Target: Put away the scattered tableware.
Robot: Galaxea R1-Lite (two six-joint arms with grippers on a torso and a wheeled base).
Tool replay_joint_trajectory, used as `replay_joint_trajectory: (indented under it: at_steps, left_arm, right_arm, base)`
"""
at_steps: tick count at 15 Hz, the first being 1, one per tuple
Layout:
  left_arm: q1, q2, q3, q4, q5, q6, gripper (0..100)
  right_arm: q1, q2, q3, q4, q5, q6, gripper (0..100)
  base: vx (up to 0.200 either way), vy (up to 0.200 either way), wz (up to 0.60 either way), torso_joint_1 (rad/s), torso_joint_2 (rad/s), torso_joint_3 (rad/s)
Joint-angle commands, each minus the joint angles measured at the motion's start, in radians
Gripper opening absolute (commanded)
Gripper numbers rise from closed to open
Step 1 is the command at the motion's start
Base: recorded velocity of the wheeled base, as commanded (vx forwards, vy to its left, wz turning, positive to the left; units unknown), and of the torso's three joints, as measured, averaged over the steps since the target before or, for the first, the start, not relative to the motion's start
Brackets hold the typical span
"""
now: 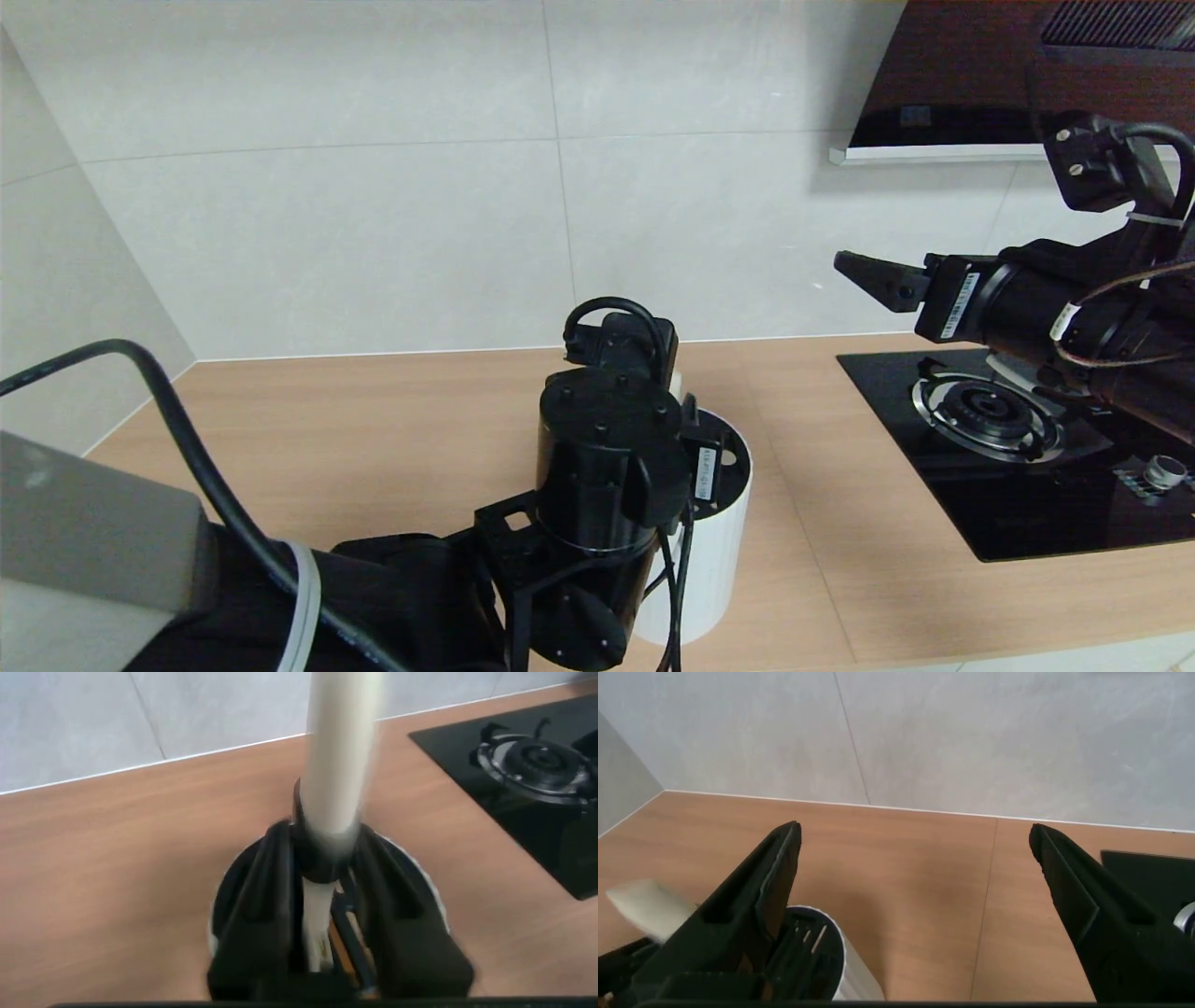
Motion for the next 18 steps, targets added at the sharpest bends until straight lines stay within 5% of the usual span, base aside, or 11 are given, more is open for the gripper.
replay_joint_trajectory:
  at_steps: [1, 8, 11, 13, 14, 18]
  left_arm:
    - [-0.005, -0.002, 0.003, 0.001, 0.002, 0.001, 100]
    - [-0.005, -0.014, 0.001, -0.028, 0.003, 0.008, 100]
    - [0.024, -0.2, 0.027, -0.07, 0.02, 0.099, 100]
    - [0.115, -0.371, 0.047, -0.087, 0.014, 0.209, 100]
    - [0.15, -0.442, 0.047, -0.088, 0.006, 0.235, 100]
    - [0.291, -0.677, 0.129, -0.073, -0.015, 0.255, 100]
  right_arm:
    - [0.001, 0.0, 0.001, 0.0, 0.0, 0.0, 100]
    - [0.001, -0.001, 0.004, -0.003, 0.001, 0.0, 100]
    - [-0.001, -0.007, 0.0, 0.0, 0.001, -0.003, 100]
    - [-0.002, -0.012, 0.003, 0.0, -0.005, -0.048, 100]
    - [-0.002, -0.03, 0.011, 0.001, -0.006, -0.06, 100]
    - [-0.013, -0.145, 0.101, -0.013, -0.046, -0.066, 100]
  base:
    - [0.0, 0.0, 0.0, 0.0, 0.0, 0.0]
    - [0.0, 0.0, 0.0, 0.0, 0.0, 0.0]
    - [0.0, 0.0, 0.0, 0.0, 0.0, 0.0]
    - [0.0, 0.0, 0.0, 0.0, 0.0, 0.0]
    - [0.0, 0.0, 0.0, 0.0, 0.0, 0.0]
    - [0.0, 0.0, 0.0, 0.0, 0.0, 0.0]
